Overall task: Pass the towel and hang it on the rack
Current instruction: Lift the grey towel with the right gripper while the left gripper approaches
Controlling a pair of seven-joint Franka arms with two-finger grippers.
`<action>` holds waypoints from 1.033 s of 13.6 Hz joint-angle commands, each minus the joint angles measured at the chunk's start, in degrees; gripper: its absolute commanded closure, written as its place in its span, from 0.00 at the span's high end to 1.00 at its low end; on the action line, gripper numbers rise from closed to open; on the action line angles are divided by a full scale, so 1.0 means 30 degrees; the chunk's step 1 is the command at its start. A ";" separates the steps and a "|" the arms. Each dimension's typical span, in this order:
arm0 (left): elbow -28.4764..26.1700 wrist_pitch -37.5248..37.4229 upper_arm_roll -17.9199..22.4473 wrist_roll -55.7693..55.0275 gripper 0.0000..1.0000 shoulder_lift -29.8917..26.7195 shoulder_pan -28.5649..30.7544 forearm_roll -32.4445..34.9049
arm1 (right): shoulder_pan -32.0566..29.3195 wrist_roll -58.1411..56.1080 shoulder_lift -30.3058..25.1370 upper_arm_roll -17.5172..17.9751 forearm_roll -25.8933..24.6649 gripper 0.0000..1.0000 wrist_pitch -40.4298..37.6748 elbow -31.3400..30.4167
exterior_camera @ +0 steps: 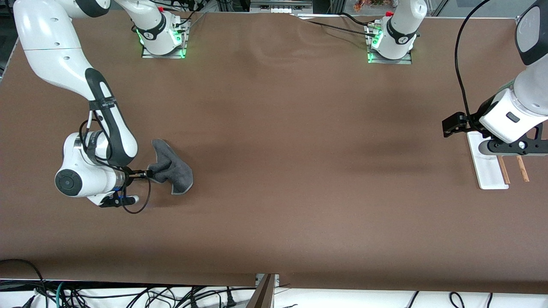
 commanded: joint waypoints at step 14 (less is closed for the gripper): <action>0.0568 -0.0139 0.0069 0.0494 1.00 0.0271 0.0036 0.0002 | 0.0114 -0.0098 -0.2043 0.0887 0.1282 0.00 -0.1202 0.0736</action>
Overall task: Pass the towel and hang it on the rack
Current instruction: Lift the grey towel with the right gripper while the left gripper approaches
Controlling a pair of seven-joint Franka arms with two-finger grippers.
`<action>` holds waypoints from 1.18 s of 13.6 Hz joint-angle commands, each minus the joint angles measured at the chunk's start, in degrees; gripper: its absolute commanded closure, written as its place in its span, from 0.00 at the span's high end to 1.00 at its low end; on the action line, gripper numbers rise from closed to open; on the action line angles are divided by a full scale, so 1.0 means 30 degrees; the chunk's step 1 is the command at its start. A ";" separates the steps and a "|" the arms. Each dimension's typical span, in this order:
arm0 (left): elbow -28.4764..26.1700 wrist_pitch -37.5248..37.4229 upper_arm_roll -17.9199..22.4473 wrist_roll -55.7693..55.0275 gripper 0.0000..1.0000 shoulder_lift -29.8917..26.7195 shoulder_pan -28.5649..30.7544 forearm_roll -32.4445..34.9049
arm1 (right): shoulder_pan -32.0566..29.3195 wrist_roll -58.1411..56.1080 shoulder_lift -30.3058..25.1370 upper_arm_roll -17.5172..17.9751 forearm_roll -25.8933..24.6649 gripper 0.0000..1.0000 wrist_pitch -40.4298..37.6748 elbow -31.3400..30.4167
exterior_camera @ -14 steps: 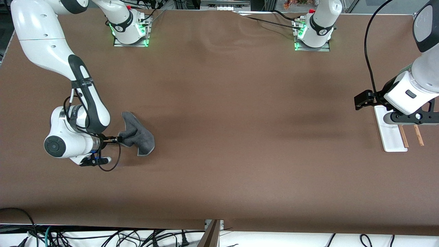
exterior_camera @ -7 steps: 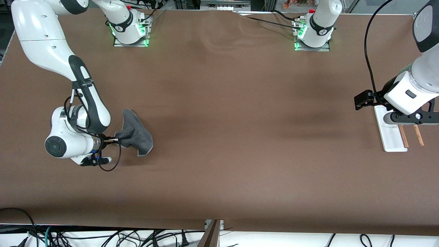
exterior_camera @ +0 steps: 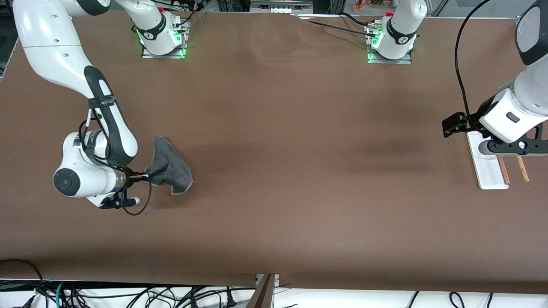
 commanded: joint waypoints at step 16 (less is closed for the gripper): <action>0.0561 -0.0431 0.0040 0.0406 1.00 0.0033 0.0095 -0.0964 | 0.1877 0.6079 -0.3365 0.8423 0.0263 0.00 -0.6092 0.5678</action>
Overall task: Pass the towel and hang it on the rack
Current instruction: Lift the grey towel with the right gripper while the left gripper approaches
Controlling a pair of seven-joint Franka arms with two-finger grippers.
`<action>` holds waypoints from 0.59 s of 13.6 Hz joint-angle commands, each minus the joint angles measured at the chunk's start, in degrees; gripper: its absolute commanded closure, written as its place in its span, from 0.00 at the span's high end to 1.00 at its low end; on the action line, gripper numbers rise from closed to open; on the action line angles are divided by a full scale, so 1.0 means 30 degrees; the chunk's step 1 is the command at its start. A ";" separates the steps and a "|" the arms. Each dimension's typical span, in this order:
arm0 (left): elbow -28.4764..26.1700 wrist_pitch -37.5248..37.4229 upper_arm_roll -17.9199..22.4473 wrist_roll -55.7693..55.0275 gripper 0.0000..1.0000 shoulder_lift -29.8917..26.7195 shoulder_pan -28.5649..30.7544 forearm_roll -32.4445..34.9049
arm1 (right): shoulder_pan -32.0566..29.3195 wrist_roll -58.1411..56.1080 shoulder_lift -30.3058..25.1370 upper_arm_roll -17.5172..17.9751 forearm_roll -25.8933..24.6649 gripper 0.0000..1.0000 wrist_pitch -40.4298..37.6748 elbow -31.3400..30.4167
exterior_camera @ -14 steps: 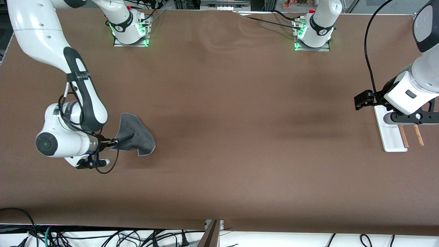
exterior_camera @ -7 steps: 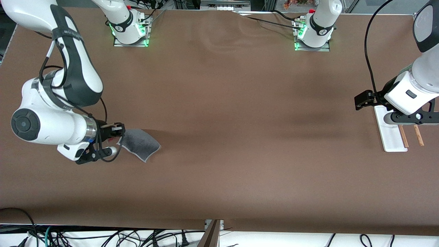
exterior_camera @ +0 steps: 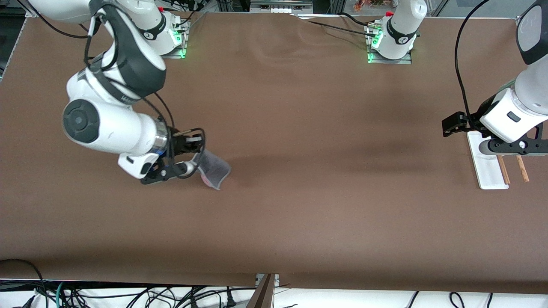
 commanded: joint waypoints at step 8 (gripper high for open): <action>0.0151 -0.0936 0.0128 0.5114 1.00 0.0263 0.0516 -0.2099 | 0.3838 0.1866 -0.0789 0.0156 0.0030 0.00 0.0832 0.1757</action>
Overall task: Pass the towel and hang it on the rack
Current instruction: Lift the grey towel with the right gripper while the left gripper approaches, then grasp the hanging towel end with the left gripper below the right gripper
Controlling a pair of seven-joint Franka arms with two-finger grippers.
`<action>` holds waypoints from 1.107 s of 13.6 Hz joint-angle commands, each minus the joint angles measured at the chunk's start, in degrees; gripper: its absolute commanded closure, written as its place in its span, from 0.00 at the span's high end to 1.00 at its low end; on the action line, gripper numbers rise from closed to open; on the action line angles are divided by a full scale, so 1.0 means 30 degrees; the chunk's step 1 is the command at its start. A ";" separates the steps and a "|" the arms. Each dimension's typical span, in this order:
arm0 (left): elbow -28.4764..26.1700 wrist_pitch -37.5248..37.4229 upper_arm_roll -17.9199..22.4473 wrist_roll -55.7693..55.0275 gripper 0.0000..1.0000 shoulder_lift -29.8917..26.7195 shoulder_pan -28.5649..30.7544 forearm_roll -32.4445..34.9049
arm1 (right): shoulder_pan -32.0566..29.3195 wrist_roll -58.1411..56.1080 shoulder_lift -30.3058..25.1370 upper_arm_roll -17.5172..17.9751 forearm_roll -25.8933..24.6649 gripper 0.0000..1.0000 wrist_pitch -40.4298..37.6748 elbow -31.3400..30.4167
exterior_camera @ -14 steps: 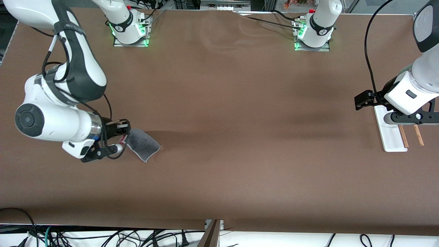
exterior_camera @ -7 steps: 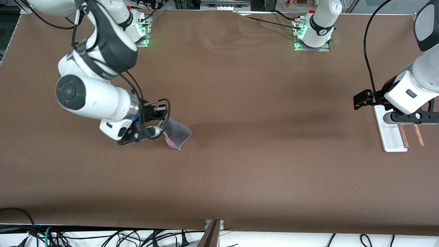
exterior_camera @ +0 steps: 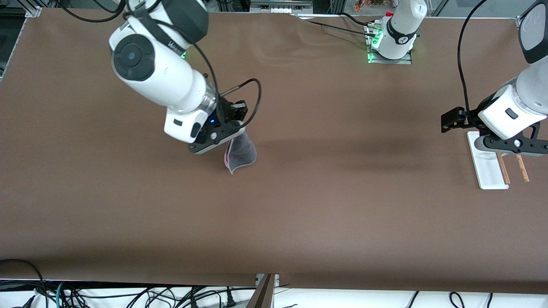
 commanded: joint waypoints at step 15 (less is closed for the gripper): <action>-0.5899 0.7776 -0.3524 1.6577 1.00 0.3540 0.0293 -1.3999 | 0.2267 0.0810 -0.0457 -0.0047 -0.0028 0.00 0.2300 0.0318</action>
